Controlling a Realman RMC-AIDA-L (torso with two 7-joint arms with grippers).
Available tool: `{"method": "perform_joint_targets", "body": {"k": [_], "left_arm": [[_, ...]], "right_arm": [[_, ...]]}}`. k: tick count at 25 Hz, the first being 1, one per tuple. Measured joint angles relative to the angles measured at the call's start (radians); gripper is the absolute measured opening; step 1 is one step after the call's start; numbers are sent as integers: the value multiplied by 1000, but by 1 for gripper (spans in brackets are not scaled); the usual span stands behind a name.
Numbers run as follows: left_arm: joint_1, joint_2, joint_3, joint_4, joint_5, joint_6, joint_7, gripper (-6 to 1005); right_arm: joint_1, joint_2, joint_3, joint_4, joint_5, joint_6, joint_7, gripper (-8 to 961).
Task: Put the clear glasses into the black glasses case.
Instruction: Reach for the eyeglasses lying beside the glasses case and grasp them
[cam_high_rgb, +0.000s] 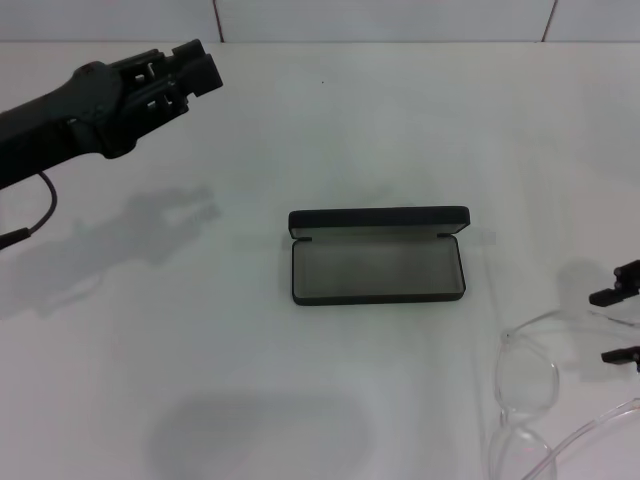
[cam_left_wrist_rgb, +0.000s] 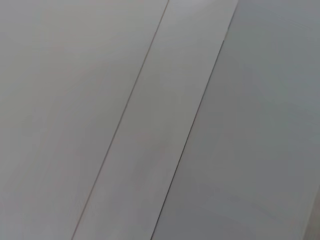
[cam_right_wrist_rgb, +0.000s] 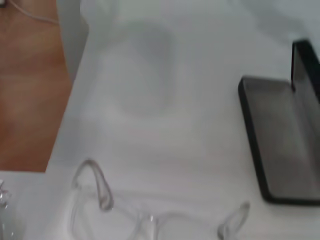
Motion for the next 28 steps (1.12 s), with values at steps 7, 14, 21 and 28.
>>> {"method": "perform_joint_targets", "body": {"k": [7,14,21,28], "left_arm": [[1,-2,0,0,-4,9,0,374],[1,-3,0,0,-11,10,0,377],[1,-6,0,0,-11,10,-1,379],[1,-6,-3,-9,-13,9,0,382]], "right_arm": [[9,0,-12,40,42,7,-42,533],[23,1,-41,116,99,71,-106,530],[60,0,-52,186,107,105,-128,527],[75,-1,-54,230,115,127,-160,524]]}}
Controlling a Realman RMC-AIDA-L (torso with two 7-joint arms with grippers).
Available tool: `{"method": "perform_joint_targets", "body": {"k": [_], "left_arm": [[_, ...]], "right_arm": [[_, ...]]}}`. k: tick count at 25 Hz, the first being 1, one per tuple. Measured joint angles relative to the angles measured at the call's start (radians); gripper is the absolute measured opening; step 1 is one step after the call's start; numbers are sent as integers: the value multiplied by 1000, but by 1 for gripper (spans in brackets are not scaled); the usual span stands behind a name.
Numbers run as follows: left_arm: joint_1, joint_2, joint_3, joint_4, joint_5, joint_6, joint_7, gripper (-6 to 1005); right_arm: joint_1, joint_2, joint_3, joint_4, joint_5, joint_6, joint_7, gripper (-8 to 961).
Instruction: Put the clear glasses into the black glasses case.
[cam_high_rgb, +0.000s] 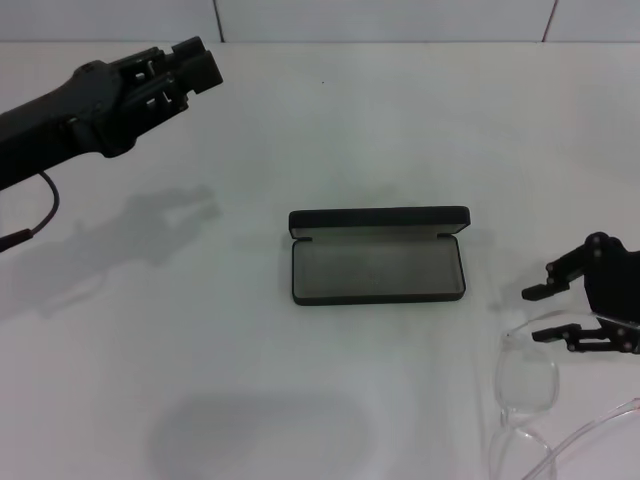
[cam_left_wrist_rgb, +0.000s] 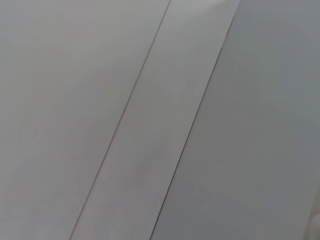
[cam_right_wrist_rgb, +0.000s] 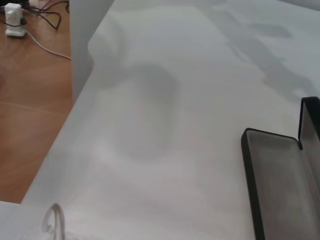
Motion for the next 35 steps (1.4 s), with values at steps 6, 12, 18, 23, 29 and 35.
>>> {"method": "perform_joint_targets", "body": {"k": [6,12,18,23,29,35], "left_arm": [[0,2,-2,-1,0,-3,1,384],[-3,0,-25,-1,6,-3,1,386],[-6,0,-26,-1,10,-3,-1,389],[-7,0,-25,-1,10,-1,-4,391],[-11,4,-25,-1,6,0,-9,393],[-13,13,-25,9,-32,1,-48,395]], "right_arm": [[4,1,-1,12,2,1,-35,290],[0,-1,2,7,26,-2,-48,107],[-8,-1,2,-16,29,-19,-42,34],[-11,-4,20,-31,72,-55,-39,24],[-2,-6,114,-78,149,-171,2,27],[17,-7,249,-146,286,-273,90,30]]}}
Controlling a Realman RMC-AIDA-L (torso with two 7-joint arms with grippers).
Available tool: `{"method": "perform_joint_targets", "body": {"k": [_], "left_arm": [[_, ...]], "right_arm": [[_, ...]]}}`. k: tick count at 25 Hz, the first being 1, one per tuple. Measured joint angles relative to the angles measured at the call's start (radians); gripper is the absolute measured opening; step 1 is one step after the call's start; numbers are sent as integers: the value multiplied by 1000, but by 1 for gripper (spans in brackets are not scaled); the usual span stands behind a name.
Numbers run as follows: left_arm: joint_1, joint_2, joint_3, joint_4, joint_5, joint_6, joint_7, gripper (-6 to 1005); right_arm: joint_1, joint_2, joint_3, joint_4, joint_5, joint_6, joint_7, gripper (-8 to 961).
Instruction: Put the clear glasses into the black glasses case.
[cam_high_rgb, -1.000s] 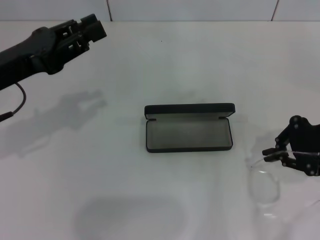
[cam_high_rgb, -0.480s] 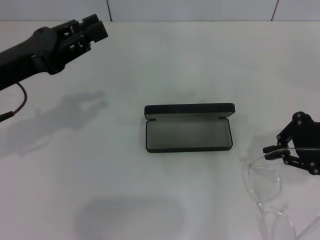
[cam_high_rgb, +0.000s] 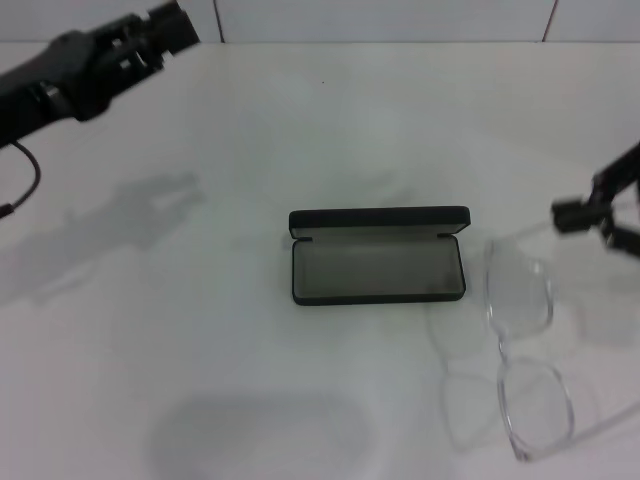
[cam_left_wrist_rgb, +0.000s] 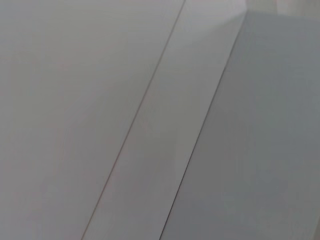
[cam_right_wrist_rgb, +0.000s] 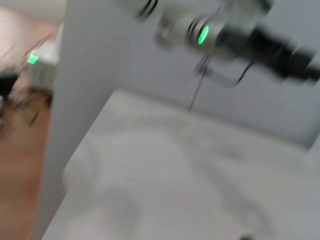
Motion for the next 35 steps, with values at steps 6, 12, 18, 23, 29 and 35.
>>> {"method": "perform_joint_targets", "body": {"k": [6,12,18,23,29,35], "left_arm": [[-3,20,-1,13,-79,27,-55,397],[-25,35,-1,13,-107,37,-153,400],[-66,65,7,14,-67,38,-335,402],[-112,78,5,67,33,37,-477,404],[-175,69,26,165,180,37,-555,406],[-208,57,86,271,214,35,-621,451]], "right_arm": [[11,-16,130,-13,231,-57,89,33],[0,-15,215,44,432,-44,79,36],[6,-10,237,183,561,-40,-38,39],[12,1,210,206,575,16,-109,42],[13,9,81,202,579,108,-196,45],[24,9,-62,193,601,227,-266,48]]}}
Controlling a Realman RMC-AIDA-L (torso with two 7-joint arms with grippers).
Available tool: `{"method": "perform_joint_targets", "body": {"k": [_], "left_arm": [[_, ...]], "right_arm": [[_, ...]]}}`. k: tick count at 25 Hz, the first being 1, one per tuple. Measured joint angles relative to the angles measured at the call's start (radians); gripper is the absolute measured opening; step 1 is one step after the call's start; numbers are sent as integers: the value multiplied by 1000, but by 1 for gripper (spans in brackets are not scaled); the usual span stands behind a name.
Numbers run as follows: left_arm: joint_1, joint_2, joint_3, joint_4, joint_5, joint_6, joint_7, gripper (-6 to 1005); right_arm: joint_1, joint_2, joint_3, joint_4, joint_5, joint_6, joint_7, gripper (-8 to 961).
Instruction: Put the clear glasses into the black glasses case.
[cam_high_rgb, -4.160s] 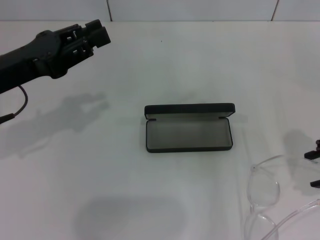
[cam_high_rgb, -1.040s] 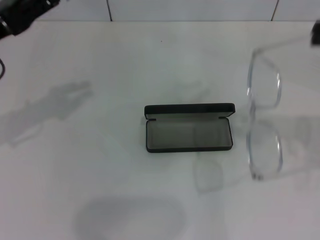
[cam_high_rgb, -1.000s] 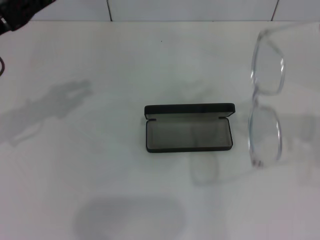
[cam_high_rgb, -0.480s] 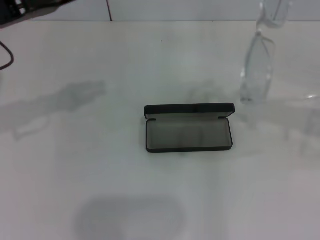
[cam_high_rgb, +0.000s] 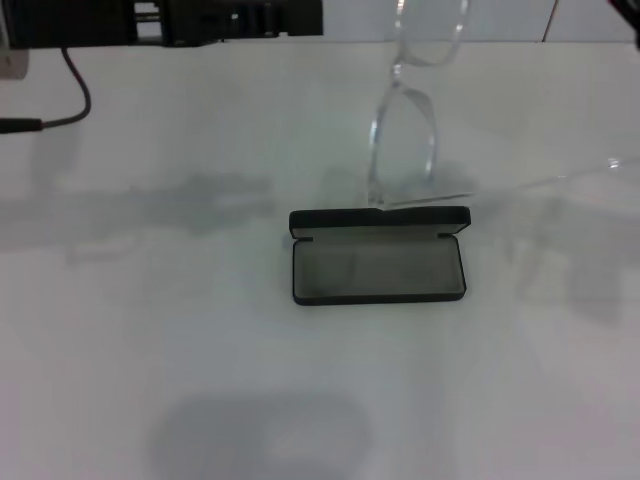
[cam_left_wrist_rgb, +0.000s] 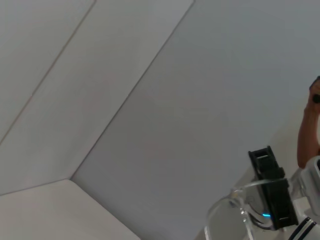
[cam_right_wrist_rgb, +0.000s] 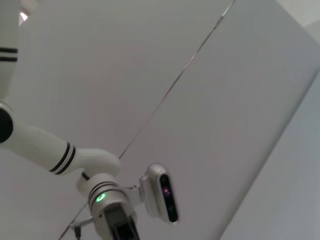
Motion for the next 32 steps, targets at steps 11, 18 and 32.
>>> {"method": "perform_joint_targets", "body": {"k": [11,18,32], "left_arm": [[-52,0,1,9,102,-1,-44,523],[-67,8,-3,10,106,-3,-48,521],[-102,2,-1,38,141,-2,-75,519]], "right_arm": [[29,1,-55,12,7,65,-72,54],[44,2,-58,34,7,85,-95,57],[113,2,-107,145,17,129,-192,64]]}}
